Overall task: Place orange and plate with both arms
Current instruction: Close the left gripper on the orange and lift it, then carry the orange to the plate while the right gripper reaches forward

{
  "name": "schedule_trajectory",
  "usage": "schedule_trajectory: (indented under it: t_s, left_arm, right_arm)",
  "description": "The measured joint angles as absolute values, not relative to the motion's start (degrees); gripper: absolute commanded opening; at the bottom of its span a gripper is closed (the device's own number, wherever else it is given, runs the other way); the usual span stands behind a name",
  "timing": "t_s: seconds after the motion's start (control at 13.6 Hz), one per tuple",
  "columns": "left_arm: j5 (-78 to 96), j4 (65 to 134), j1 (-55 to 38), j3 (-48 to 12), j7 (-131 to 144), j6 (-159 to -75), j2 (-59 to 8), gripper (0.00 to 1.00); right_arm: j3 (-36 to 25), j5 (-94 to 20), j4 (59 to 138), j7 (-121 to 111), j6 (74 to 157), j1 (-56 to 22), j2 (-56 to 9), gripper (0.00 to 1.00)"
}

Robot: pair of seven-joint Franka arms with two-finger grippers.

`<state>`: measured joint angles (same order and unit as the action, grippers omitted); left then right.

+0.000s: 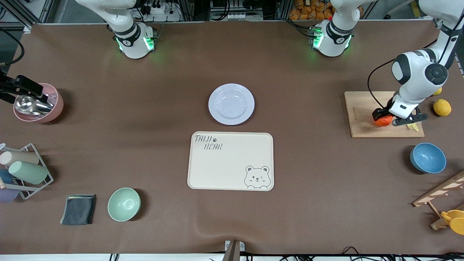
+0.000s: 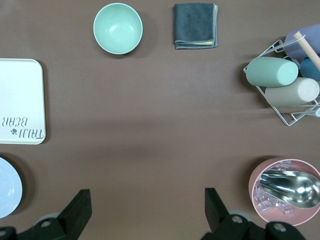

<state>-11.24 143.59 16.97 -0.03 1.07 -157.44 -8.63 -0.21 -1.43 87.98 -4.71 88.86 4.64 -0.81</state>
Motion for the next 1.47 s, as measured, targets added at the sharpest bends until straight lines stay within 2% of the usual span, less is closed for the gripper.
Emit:
schedule_trajectory:
  t_s: [0.29,0.66,0.96,1.25,1.47]
  left_arm:
    - [-11.23,137.96,16.88,-10.87,2.28,-149.36,-4.52,0.13]
    - [-11.23,125.03,16.4,-29.91,18.62,-128.87,-3.83,0.13]
    - [-11.21,123.29,14.81,-41.03,33.35,-125.64,-6.04,0.14]
    - [-11.2,122.89,3.18,-44.02,55.66,-125.71,-11.99,0.14]
    - [-11.2,119.05,-6.77,-44.11,70.88,-125.77,-17.15,0.13]
  right_arm:
    - [-0.2,-1.47,87.98,-4.71,88.85,4.64,-0.82,1.0]
    - [0.81,-1.93,88.27,-4.77,86.58,3.51,-2.76,1.0]
    - [1.07,-1.95,88.33,-4.79,86.03,1.83,-6.26,1.0]
    - [1.03,-6.66,88.46,-4.73,80.7,1.35,-8.58,1.0]
    - [0.71,-11.91,89.23,-4.75,79.26,2.42,-12.69,1.0]
